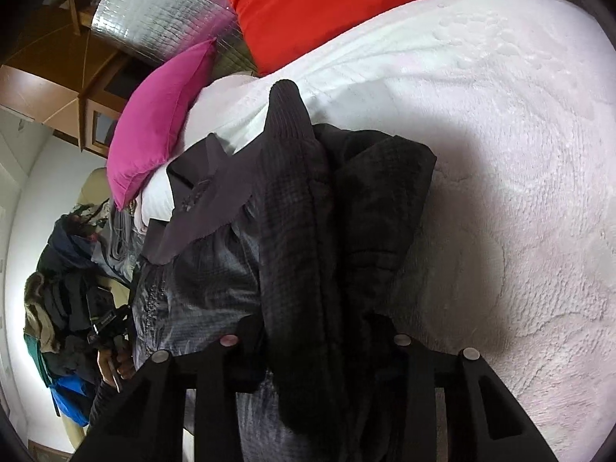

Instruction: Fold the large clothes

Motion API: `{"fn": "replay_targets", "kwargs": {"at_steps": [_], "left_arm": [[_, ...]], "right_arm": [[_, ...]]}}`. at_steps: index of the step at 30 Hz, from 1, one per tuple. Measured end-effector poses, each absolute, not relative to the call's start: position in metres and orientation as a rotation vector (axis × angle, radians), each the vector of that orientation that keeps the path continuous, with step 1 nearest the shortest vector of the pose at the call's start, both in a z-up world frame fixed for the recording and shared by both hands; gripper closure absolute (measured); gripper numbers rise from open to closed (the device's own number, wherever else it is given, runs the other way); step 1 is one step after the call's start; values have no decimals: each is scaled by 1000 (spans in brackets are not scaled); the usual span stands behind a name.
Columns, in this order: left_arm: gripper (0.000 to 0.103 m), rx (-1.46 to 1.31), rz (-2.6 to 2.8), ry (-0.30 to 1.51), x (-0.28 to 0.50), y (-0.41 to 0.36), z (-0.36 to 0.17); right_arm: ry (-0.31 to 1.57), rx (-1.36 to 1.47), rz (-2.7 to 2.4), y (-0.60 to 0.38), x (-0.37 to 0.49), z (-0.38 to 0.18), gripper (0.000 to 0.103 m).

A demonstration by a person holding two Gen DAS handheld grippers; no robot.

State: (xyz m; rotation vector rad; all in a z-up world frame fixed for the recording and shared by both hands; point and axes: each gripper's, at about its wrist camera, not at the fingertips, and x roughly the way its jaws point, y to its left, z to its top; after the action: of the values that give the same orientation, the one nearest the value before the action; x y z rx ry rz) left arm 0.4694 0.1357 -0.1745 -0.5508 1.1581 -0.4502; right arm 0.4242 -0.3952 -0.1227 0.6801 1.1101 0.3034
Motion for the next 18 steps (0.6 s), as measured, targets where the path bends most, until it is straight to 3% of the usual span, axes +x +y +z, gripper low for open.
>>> {"fn": "replay_targets", "kwargs": {"at_steps": [2, 4, 6, 8, 10, 18], "left_arm": [[23, -541, -461, 1155, 470, 131, -174], [24, -519, -449, 1154, 471, 127, -174], [41, -481, -435, 1150, 470, 125, -173], [62, -474, -439, 1140, 470, 126, -171], [79, -482, -451, 1120, 467, 126, -162], [87, -333, -427, 1006, 443, 106, -97]], "right_arm": [[1111, 713, 312, -399, 424, -126, 54], [1111, 709, 311, -399, 423, -128, 53], [1108, 658, 304, -393, 423, -125, 60], [1111, 604, 285, -386, 423, -115, 79], [1108, 506, 258, -373, 423, -96, 85], [1029, 336, 264, -349, 402, -10, 88]]}}
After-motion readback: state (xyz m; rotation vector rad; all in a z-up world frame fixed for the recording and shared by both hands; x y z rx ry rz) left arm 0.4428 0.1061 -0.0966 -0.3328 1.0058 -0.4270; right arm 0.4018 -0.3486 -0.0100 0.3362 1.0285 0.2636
